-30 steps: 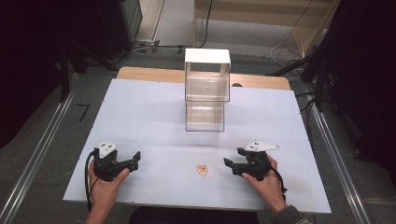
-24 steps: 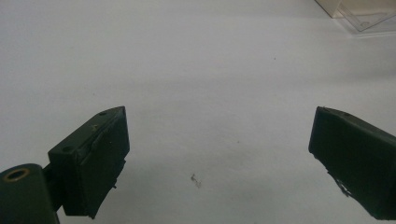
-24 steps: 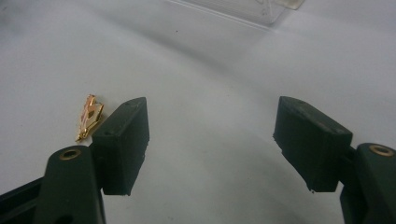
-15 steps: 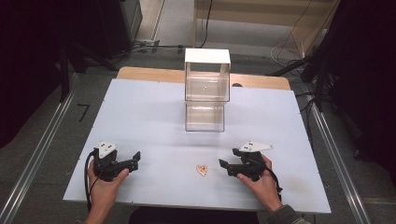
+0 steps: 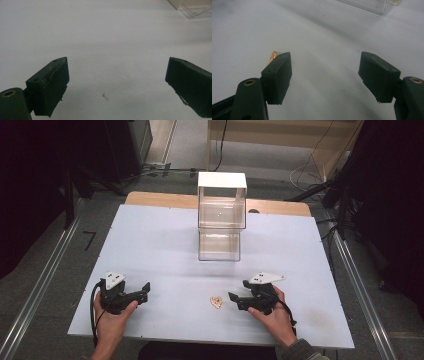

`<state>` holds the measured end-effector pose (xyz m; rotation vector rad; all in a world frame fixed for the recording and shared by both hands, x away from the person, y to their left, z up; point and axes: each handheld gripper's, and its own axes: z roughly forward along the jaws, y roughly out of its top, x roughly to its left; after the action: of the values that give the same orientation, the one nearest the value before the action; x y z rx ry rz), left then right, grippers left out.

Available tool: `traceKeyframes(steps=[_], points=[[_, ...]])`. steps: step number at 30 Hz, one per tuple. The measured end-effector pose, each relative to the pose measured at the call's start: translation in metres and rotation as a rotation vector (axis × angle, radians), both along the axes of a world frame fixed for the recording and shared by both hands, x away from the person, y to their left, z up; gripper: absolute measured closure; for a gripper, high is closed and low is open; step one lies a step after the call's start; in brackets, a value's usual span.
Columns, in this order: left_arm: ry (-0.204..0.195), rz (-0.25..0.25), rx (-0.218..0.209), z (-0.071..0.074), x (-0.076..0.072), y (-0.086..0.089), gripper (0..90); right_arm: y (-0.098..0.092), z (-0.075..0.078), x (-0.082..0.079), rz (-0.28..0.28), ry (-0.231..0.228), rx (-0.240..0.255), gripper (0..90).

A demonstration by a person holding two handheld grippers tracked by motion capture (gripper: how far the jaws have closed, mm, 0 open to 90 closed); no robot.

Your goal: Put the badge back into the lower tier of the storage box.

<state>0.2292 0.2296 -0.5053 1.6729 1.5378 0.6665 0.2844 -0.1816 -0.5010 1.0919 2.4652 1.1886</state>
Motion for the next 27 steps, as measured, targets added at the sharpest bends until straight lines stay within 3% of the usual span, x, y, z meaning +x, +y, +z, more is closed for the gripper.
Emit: traceKeyframes(steps=[27], points=[[0.001, -0.005, -0.001, 0.000, 0.000, 0.000, 5.6, 0.028, -0.005, -0.008, 0.057, 0.012, -0.023, 26.0]])
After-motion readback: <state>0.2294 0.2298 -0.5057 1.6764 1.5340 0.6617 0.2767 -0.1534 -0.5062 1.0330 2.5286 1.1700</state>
